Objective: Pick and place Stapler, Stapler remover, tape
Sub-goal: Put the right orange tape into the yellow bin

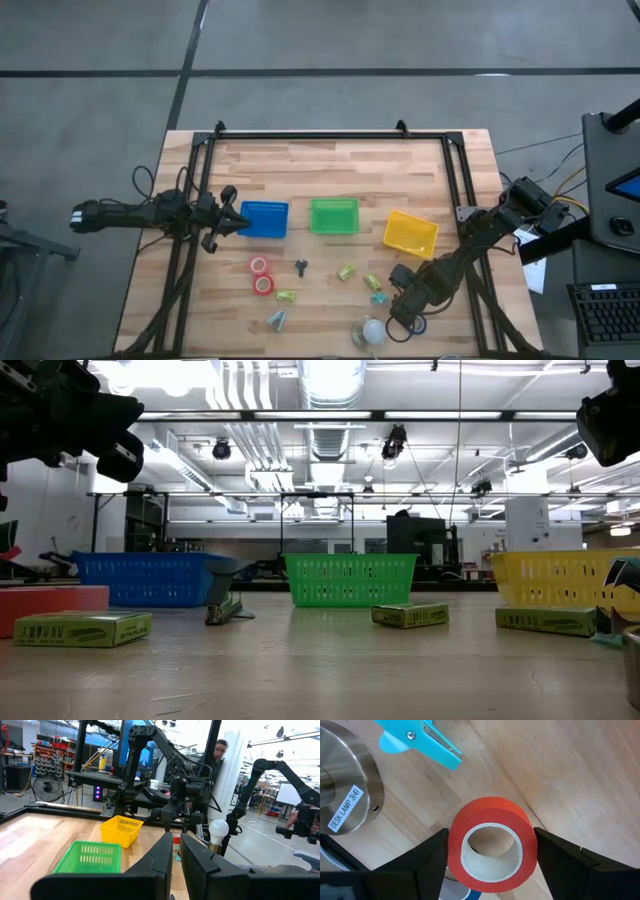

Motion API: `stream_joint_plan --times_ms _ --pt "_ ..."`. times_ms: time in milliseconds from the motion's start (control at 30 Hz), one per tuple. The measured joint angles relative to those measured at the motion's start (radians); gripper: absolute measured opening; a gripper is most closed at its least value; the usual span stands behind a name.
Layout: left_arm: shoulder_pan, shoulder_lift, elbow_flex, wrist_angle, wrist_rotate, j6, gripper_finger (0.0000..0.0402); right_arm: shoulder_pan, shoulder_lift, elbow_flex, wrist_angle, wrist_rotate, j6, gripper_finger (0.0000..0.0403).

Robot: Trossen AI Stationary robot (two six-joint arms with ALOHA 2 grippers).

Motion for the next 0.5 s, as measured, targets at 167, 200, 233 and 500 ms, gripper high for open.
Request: stream_joint_plan --times_ms 167,200,233,500 --pt "0.0 0.0 0.0 0.0 0.0 0.0 0.0042 0.002 0.0 0.0 -0.007 -0.001 -0.005 0.0262" --pt "0.0 0.0 0.0 0.0 0.0 0.0 0.0042 0.005 0.0 0.0 -0.009 -0.002 -0.009 0.0263" --pt "0.0 0.0 0.0 0.0 0.0 0.0 0.0042 0.005 -0.002 0.0 -0.012 -0.012 -0.014 0.0264" --pt "0.0 0.0 0.0 -0.001 0.0 0.0 0.0042 0.005 -0.051 0.0 -0.019 -0.045 -0.058 0.0262"
